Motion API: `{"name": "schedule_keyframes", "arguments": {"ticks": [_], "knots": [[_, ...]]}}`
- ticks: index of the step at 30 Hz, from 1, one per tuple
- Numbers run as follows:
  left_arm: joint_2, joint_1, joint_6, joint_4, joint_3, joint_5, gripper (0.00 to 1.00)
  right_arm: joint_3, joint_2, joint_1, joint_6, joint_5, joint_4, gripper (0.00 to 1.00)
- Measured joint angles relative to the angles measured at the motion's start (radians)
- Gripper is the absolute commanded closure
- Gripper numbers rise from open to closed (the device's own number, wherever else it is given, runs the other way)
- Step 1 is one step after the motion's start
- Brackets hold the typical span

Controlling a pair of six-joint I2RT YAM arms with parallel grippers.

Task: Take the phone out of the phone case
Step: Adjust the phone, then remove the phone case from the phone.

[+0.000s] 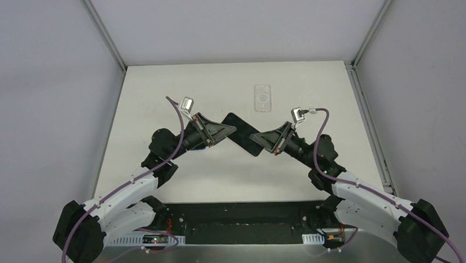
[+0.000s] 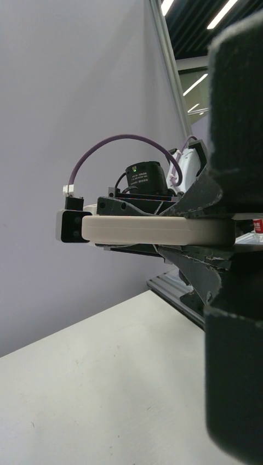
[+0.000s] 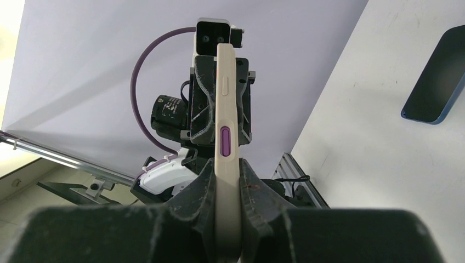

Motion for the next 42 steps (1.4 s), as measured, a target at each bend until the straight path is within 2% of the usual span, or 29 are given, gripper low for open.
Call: {"name": "schedule_keyframes", "arguments": {"ticks": [2,4,6,8,12,16,21,26,30,42], "knots": [[-0.001,0.0,0.0,0.0,0.0,-0.001,1.0,0.0,0.0,0.0,0.0,-0.002,0.0,0.56],[-0.003,0.0,0.004,-0.004,0.0,-0.007,1.0,0.0,-0.002,0.0,0.002,-0.004,-0.003,0.35],[-0.006,0.0,0.008,-0.017,0.0,-0.018,1.0,0.0,-0.01,0.0,-0.005,-0.012,-0.014,0.19],[-0.011,-0.005,0.009,-0.025,0.0,-0.033,1.0,0.0,-0.027,-0.001,-0.008,-0.022,-0.032,0.12],[-0.031,-0.006,0.01,-0.039,0.0,-0.064,1.0,0.0,-0.077,-0.001,-0.018,-0.042,-0.087,0.11],[-0.049,-0.006,0.009,-0.042,0.001,-0.112,1.0,-0.001,-0.169,-0.001,-0.045,-0.055,-0.172,0.16],[-0.056,-0.006,0.004,-0.044,0.011,-0.167,1.0,-0.019,-0.209,0.0,-0.057,-0.066,-0.178,0.27],[-0.056,-0.006,-0.007,-0.045,0.029,-0.192,1.0,-0.019,-0.148,0.007,-0.055,-0.067,-0.172,0.44],[-0.056,-0.013,-0.012,-0.045,0.037,-0.21,1.0,-0.018,-0.09,0.008,-0.043,-0.063,-0.157,0.53],[-0.056,-0.013,-0.015,-0.043,0.039,-0.232,1.0,-0.01,-0.031,0.018,-0.01,-0.065,-0.033,0.35]]}}
